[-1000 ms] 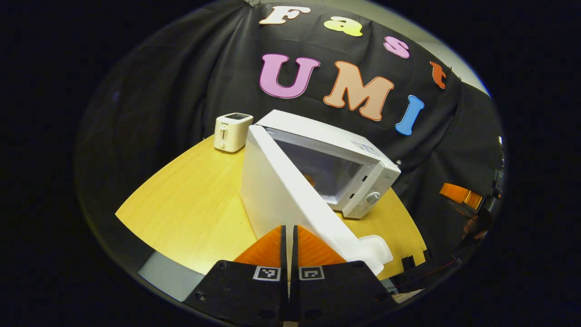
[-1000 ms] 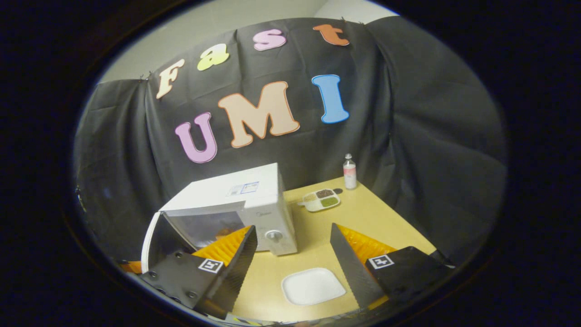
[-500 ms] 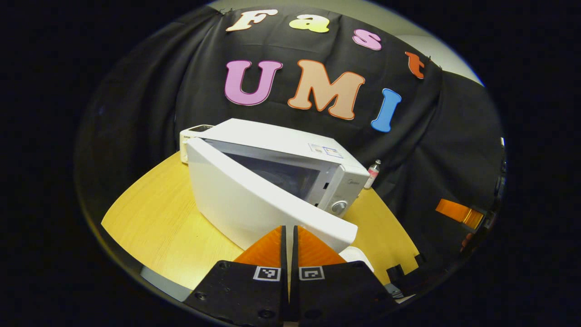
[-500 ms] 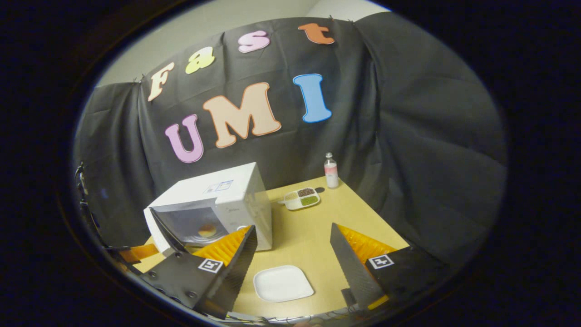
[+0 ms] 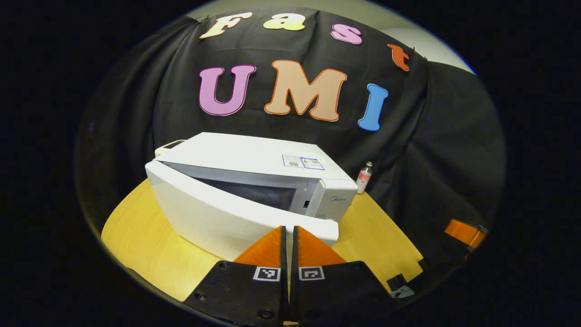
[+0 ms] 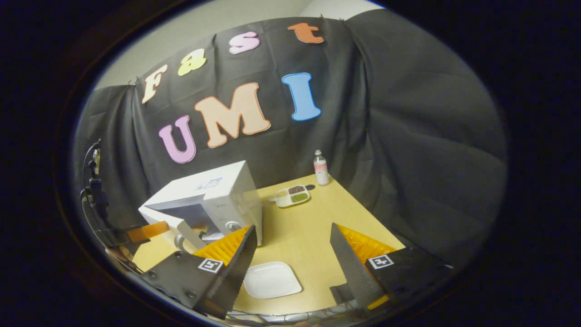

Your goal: Open the microwave oven with the left hand, put the food in, and close the microwave oven.

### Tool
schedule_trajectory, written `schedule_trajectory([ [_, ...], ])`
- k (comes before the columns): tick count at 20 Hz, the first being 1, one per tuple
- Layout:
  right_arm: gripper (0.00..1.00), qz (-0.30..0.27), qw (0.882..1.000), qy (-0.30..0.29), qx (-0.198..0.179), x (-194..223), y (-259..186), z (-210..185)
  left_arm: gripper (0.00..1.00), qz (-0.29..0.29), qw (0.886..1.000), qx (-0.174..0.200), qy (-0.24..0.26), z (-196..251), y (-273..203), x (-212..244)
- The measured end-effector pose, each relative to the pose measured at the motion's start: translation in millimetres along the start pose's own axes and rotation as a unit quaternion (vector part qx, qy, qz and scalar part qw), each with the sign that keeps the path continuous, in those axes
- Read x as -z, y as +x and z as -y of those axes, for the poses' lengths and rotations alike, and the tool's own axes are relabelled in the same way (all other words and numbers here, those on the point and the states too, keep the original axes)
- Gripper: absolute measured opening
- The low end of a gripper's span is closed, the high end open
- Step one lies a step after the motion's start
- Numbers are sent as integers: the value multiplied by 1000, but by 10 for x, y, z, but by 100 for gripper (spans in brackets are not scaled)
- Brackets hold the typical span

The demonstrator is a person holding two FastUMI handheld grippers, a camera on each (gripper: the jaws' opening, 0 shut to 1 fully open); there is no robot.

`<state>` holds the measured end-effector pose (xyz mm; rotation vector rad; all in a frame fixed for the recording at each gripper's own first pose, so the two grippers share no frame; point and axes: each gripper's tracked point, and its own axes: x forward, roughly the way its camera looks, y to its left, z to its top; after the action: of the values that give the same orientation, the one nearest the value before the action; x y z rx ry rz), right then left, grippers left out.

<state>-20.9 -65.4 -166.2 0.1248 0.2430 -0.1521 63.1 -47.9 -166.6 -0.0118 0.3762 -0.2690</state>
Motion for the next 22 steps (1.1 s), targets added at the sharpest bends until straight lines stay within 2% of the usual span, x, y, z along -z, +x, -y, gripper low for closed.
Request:
schedule_trajectory([
  [14, 91, -1, 1000, -10, 14, 20, 39, 45, 1, 5, 1000, -10, 26, 141, 669, -150],
  [20, 92, -10, 1000, -13, 5, 64, 136, -36, 1, 13, 1000, -15, 4, 162, 782, -284],
  [21, 100, -10, 1000, -15, 4, 59, 156, -52, 1, 26, 1000, -13, 5, 171, 797, -342],
  [22, 100, -12, 1000, -17, 3, 66, 173, -59, 0, 27, 999, -13, 10, 187, 795, -376],
])
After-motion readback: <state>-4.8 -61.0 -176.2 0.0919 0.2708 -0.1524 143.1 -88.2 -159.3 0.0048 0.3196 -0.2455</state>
